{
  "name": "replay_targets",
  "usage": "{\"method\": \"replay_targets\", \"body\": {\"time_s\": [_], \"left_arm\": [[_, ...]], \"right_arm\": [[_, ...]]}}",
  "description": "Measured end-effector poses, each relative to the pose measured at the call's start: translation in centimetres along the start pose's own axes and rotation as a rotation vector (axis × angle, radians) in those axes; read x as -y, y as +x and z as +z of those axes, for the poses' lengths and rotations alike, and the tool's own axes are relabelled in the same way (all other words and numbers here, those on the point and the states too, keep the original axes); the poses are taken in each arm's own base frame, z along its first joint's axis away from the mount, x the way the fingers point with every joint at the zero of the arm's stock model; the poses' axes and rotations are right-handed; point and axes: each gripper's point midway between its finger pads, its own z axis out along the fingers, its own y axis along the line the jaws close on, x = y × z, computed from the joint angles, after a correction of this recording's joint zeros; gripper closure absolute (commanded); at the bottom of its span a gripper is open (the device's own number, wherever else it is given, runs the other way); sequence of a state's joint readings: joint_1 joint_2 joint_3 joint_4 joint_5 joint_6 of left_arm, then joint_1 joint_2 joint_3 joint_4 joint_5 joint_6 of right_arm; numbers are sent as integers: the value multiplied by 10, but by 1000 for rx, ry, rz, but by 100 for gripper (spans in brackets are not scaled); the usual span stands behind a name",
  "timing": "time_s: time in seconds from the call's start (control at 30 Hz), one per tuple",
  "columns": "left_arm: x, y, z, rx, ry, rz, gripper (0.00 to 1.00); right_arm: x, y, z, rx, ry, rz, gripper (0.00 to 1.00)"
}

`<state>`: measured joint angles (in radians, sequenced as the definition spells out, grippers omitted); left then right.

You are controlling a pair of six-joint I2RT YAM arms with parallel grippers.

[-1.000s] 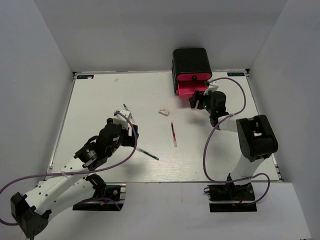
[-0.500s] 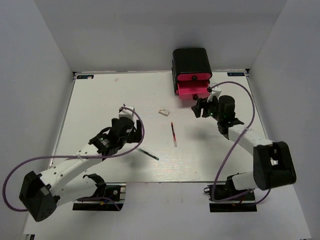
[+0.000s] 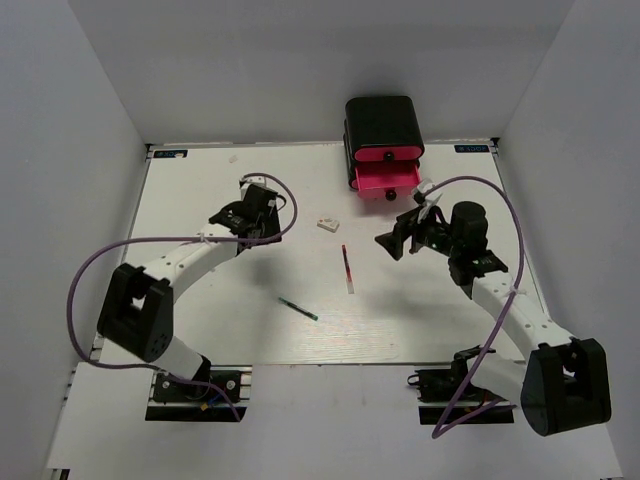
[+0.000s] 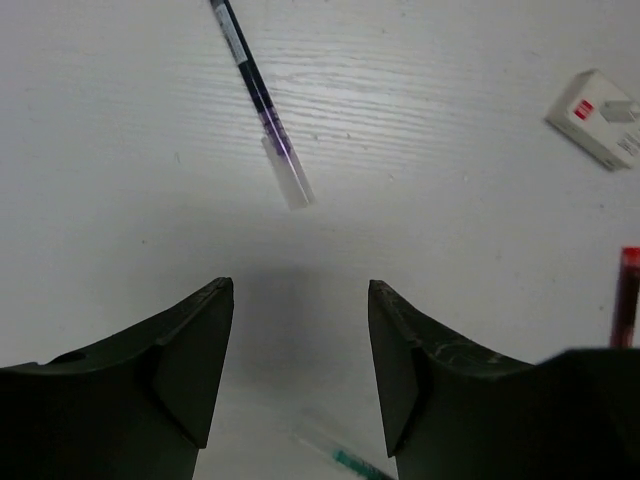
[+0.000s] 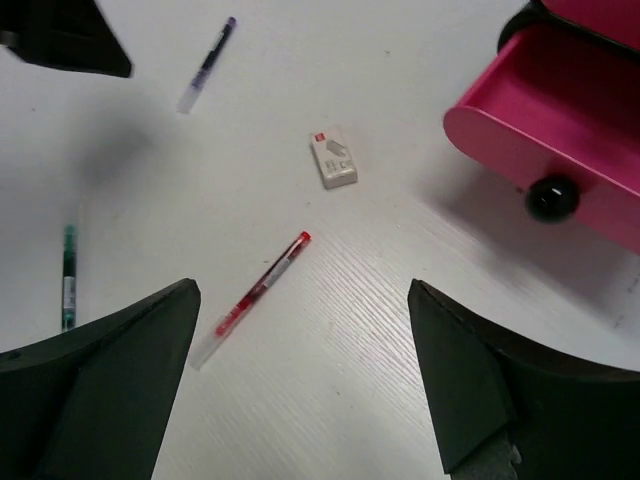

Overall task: Sort the stationery into containers
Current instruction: Pick up the pen from the center of the board.

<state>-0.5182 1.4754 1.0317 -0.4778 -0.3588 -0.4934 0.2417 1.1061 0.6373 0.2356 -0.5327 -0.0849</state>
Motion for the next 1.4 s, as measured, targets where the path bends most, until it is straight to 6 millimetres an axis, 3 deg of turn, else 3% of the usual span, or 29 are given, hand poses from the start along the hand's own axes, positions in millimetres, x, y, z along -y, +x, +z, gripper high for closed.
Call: {"method": "replay_targets", "body": {"time_s": [0.03,0.07,0.1,0.13,0.17,0.2,0.33,0.57,0.87,1.03,1.27,1.4], "left_arm": [[-3,-1,10,-19,-14,-7,34],[-6,0,17,-36,-24,-10,35],[-9,-1,25,-58,-36,-14,37],[-12,-1,33,-76,-48,-19,39],[-13,-1,41,-93,-56,-21,39],[-15,-2,49,-110,-66,-25,39],[-15,-7,75,-158,-87,-39,39],[-10,-16,106,-201,-108,-71,39],[-36,2,121,-278,-179,-103,39],[-45,1,124,-281,-194,-124,49],[-44,1,125,-284,-180,-122,72],[-43,1,126,-283,-168,-111,79]], "right_arm": [[-5,1,-1,1,-23,3,10],[-8,1,-2,4,-35,3,18],[-10,1,-5,8,-40,-2,49],[-12,-1,-9,19,-41,-17,67],[-13,-4,-12,31,-39,-23,76],[-14,-8,-16,46,-34,-30,78],[-12,-20,-25,86,-13,-52,78],[-6,-18,-29,90,12,-50,77],[-3,-16,-31,90,23,-46,76],[-4,-12,-31,85,23,-41,76],[-3,-13,-31,89,24,-44,76],[-3,-13,-31,94,26,-47,72]]}}
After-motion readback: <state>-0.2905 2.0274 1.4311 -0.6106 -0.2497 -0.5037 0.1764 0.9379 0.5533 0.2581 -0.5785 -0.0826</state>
